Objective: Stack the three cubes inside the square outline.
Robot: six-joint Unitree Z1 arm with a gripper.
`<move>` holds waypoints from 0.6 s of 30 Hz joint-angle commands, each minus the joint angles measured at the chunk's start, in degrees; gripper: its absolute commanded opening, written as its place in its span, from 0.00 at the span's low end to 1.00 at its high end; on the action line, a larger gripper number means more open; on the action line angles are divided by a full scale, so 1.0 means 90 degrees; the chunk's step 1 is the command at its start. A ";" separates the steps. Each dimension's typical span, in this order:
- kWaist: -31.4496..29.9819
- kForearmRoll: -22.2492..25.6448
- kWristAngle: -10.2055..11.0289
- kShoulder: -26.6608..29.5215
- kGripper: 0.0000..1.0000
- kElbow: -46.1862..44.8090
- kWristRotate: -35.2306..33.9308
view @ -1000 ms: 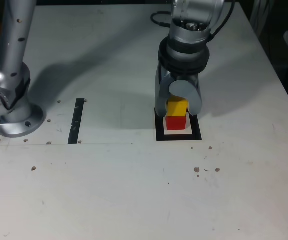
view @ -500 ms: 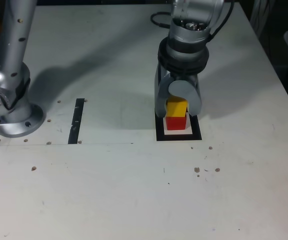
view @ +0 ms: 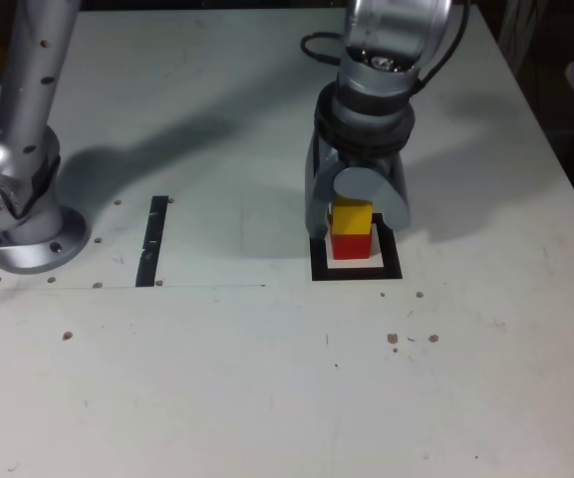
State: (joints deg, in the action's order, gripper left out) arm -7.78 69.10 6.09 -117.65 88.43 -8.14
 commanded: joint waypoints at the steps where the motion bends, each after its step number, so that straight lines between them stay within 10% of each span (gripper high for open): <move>1: 0.0015 0.0146 0.0026 0.0232 0.97 0.0003 -0.0007; 18: 0.1338 0.1007 0.0533 0.0881 0.99 0.0336 0.1669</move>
State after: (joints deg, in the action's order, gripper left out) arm 3.46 78.26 10.69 -108.56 90.99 6.28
